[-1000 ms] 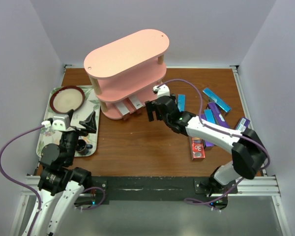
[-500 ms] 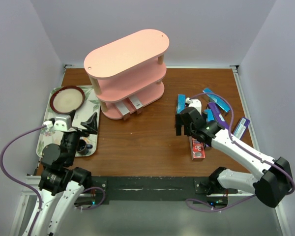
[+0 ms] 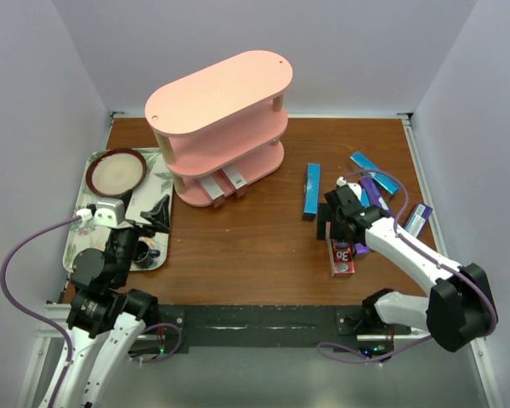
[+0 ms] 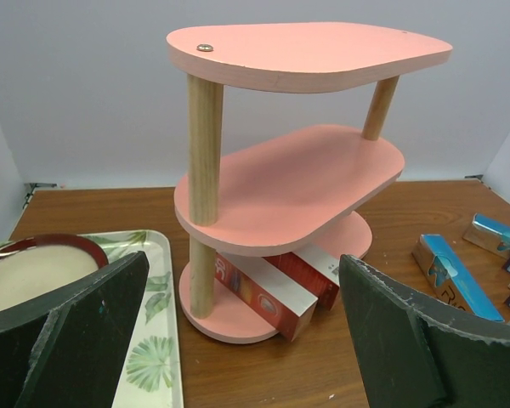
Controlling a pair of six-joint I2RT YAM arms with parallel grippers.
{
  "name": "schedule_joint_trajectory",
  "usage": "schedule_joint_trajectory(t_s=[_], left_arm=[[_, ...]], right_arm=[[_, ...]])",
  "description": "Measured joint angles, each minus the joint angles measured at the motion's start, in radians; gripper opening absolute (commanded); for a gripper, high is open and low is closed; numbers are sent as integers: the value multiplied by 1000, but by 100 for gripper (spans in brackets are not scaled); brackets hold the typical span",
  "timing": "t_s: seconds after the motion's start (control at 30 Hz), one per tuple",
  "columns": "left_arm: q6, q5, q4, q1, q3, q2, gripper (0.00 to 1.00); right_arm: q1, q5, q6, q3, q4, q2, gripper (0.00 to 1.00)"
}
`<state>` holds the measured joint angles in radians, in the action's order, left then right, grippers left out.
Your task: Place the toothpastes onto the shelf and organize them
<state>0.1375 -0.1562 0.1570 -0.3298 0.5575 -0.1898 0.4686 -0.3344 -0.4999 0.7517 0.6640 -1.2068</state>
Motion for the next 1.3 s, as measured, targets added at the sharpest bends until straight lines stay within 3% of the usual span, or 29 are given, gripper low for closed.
schedule_joint_trajectory(t_s=[0.7, 0.9, 1.07, 1.3], left_arm=[[0, 44, -17, 0, -13, 0, 100], [0, 114, -26, 0, -18, -18, 100], [0, 223, -38, 0, -18, -76, 100], [4, 371, -55, 0, -17, -152, 99]], right_arm=[[-55, 76, 64, 24, -103, -236, 94], [-72, 76, 80, 53, -126, -286, 81], [-87, 83, 93, 55, -138, -294, 60], [-91, 93, 98, 55, -135, -266, 56]])
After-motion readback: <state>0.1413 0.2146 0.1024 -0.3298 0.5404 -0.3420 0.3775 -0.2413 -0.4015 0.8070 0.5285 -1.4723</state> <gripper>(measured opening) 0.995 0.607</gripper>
